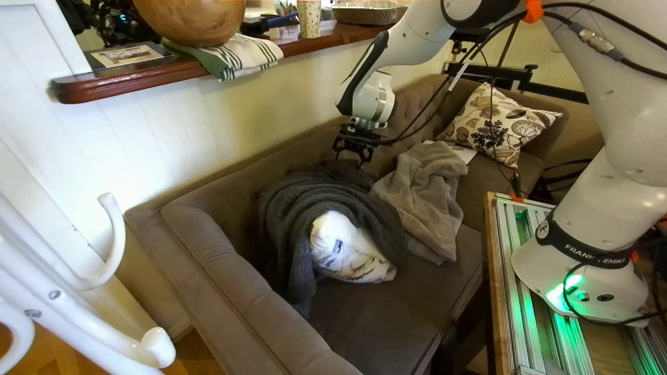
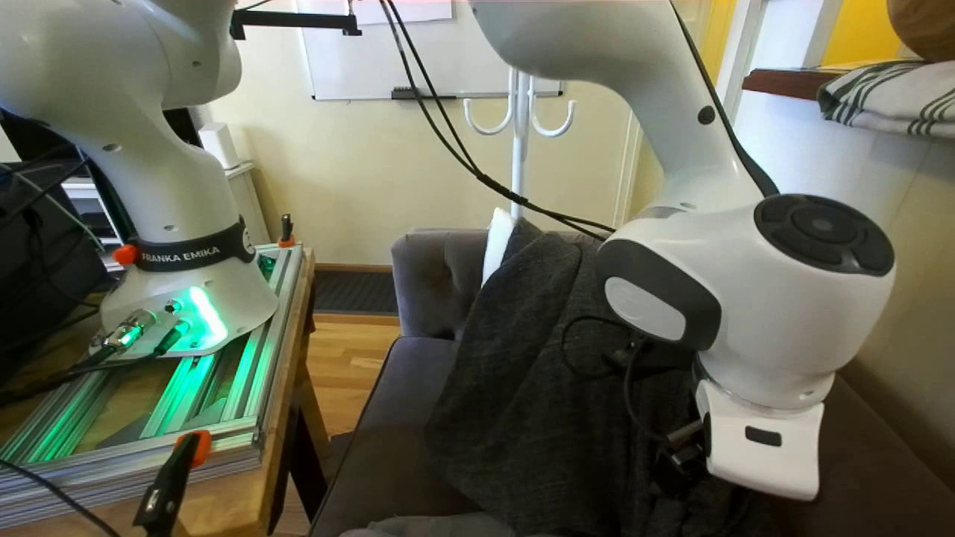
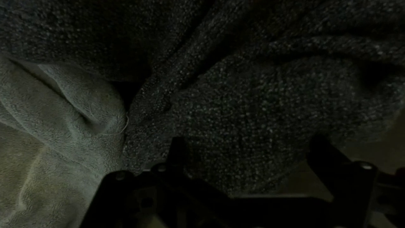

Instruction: Move the grey cloth to the left.

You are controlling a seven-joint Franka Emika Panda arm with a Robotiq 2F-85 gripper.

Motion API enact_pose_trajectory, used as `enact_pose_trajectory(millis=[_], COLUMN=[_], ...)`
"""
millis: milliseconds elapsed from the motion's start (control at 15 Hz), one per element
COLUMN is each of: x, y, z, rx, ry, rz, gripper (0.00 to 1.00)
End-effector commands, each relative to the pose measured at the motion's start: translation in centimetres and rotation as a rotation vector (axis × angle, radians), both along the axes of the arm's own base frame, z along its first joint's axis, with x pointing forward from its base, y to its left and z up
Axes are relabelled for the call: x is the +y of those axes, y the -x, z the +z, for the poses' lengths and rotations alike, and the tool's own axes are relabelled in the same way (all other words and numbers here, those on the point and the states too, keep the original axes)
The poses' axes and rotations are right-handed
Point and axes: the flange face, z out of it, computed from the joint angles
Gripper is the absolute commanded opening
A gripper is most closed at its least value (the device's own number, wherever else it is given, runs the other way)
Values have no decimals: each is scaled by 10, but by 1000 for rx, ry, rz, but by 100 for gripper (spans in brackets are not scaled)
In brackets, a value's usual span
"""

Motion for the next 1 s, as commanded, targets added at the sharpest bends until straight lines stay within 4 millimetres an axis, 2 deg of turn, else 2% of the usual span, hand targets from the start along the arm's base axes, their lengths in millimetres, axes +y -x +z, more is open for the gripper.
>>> enact_pose_trajectory(millis=[0,400,667,800,933], x=[-13,-10,-2,1,7], y=[-11,-17,-17,-11,-4], z=[-31,-52,-52,-46,-33], rx=[-22,-2,28,79,84], ry=[-19,-60,-118,-123,-159], rz=[-21,12,37,34,80], gripper=[74,30,2,0,2])
